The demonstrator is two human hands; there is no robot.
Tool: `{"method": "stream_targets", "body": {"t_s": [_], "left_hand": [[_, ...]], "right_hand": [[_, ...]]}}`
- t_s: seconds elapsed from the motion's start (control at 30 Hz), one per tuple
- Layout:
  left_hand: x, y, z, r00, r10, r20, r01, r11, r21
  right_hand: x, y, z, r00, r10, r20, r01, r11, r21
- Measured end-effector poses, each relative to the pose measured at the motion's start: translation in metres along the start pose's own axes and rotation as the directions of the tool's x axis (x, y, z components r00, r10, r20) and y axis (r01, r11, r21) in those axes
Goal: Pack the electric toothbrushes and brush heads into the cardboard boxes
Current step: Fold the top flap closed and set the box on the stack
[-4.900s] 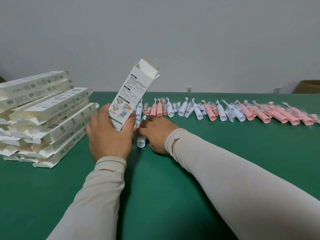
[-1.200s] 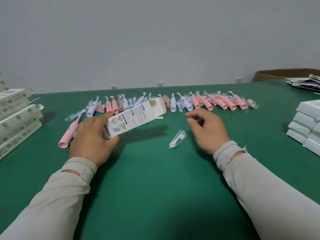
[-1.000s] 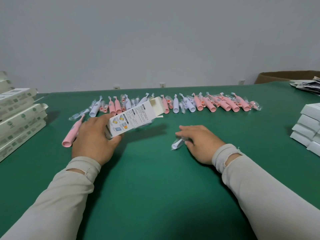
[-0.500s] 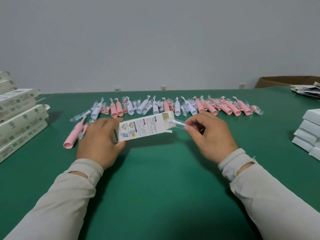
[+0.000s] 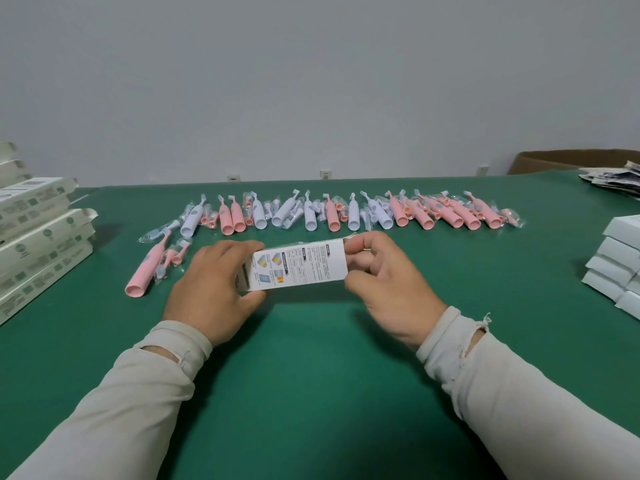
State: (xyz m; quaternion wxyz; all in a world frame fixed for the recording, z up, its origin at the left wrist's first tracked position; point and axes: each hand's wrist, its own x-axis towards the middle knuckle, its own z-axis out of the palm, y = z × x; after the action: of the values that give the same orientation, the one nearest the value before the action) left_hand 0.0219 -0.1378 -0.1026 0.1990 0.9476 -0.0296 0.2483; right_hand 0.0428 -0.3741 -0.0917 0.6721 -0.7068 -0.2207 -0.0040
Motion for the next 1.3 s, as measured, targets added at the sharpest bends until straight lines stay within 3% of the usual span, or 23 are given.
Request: {"method": "stream_targets", "body": {"t_s": [0.1,0.17,0.23,0.33,0.53,0.6,0.73,0.8,0.83,0.9,0.97,1.0,1.13,1.3], "left_hand": [[0.007,-0.014,-0.014,0.989,-0.072,-0.127,0.071,0.997,-0.016],[0.011,-0.032,-0.025,0.937,-0.217,-0.272,0.220,0.975,-0.021],[0.012,-0.041,-0.027,0.889,-0.321,-0.328,0.334,0.943,-0.017],[0.009,-0.040,-0.018,0.877,-0.348,-0.332,0.350,0.935,-0.055],[0.010,-0.043,-0.016,0.863,-0.340,-0.374,0.334,0.939,-0.081],[0.009,-0.041,-0.016,0.864,-0.339,-0.373,0.330,0.940,-0.089],[0.008,-0.032,-0.014,0.897,-0.281,-0.342,0.270,0.960,-0.079],[0.007,-0.026,-0.012,0.916,-0.239,-0.321,0.231,0.971,-0.064],[0.007,-0.025,-0.011,0.922,-0.230,-0.311,0.225,0.973,-0.052],[0.006,-0.023,-0.009,0.934,-0.218,-0.283,0.221,0.975,-0.023],[0.007,-0.023,-0.007,0.952,-0.197,-0.233,0.201,0.980,-0.006],[0.007,-0.023,-0.006,0.960,-0.185,-0.212,0.188,0.982,-0.009],[0.007,-0.021,-0.003,0.979,-0.152,-0.137,0.153,0.988,-0.005],[0.007,-0.015,-0.001,0.985,-0.136,-0.106,0.141,0.989,0.037]], "right_hand": [[0.005,0.002,-0.011,0.953,-0.112,-0.281,0.096,0.993,-0.072],[0.016,0.005,-0.014,0.910,-0.173,-0.376,0.073,0.962,-0.264],[0.032,0.012,-0.007,0.968,-0.126,-0.217,0.009,0.881,-0.474],[0.066,0.021,0.025,0.994,0.016,0.104,0.075,0.592,-0.802],[0.103,0.028,0.074,0.971,0.122,0.206,0.191,0.123,-0.974],[0.100,0.024,0.076,0.952,0.141,0.271,0.266,0.049,-0.963],[0.069,0.011,0.057,0.911,0.181,0.371,0.361,0.091,-0.928],[0.049,0.007,0.038,0.911,0.130,0.392,0.371,0.159,-0.915],[0.041,0.006,0.028,0.929,0.052,0.366,0.342,0.253,-0.905],[0.027,0.004,0.012,0.980,-0.099,0.172,0.197,0.575,-0.794],[0.019,0.000,0.000,0.994,-0.081,-0.076,0.040,0.898,-0.439],[0.016,-0.002,-0.005,0.985,-0.059,-0.159,0.015,0.963,-0.268],[0.009,-0.008,-0.019,0.945,-0.050,-0.322,0.075,0.995,0.066],[0.011,-0.013,-0.023,0.872,-0.105,-0.478,0.168,0.982,0.089]]}}
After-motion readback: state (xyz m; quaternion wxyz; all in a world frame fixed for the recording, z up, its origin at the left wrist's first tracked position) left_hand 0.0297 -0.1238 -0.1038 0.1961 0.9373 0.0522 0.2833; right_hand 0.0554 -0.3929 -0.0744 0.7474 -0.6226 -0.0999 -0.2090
